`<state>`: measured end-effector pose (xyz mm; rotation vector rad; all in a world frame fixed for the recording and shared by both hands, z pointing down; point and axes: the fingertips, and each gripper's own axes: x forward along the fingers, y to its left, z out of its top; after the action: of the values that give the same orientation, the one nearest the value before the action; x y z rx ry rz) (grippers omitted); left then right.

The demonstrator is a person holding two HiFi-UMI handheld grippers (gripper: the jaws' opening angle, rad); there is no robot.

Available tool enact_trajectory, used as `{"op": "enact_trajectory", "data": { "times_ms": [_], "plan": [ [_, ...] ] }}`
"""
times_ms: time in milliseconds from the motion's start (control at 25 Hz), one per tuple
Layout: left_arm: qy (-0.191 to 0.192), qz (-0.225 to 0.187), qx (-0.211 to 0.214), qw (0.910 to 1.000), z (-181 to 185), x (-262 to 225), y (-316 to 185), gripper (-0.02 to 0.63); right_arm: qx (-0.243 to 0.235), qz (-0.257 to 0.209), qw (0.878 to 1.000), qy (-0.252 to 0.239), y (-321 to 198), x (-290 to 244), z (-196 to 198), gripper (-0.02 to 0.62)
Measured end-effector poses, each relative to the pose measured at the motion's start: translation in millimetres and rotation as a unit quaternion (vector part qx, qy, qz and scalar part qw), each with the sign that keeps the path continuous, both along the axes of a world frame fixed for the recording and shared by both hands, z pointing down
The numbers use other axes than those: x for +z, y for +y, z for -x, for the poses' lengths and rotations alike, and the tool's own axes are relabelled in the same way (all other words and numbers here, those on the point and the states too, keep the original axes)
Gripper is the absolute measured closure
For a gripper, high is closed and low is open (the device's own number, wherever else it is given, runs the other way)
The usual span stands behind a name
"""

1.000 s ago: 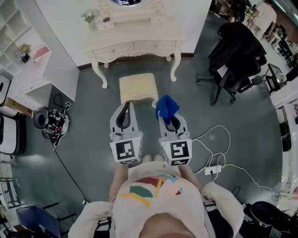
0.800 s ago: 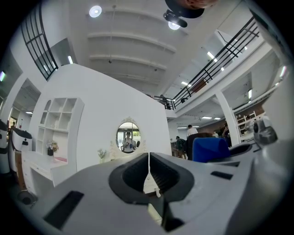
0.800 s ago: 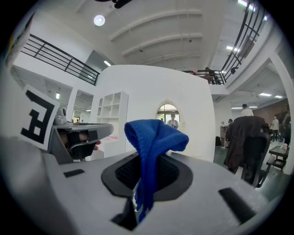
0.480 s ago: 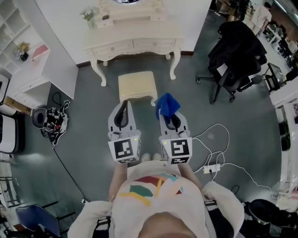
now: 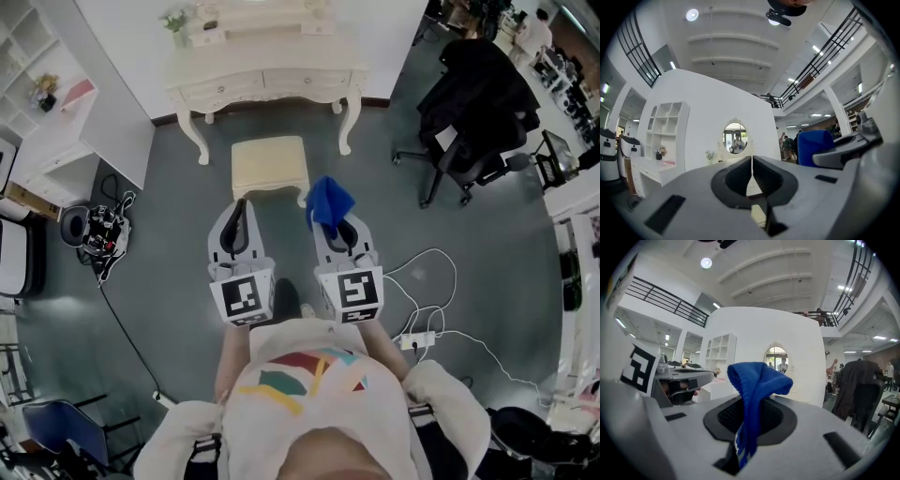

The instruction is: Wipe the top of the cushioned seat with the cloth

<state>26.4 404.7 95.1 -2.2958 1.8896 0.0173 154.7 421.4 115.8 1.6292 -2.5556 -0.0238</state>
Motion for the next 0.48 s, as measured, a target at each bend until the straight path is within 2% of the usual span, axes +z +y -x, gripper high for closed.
{"op": "enact_trajectory", "data": {
  "times_ms": [200,480],
  "plan": [
    [0.01,-0.003,0.005,0.9999,-13,-9,-9,0.597,-0.011,-0.003,1.0,-0.002,-5,0,-1,0.558],
    [0.006,-0.01,0.025,0.9996,-25,-4,-50,0.597,-0.008,-0.008,1.0,0.015,-39,6,-6,0.558]
  ]
}}
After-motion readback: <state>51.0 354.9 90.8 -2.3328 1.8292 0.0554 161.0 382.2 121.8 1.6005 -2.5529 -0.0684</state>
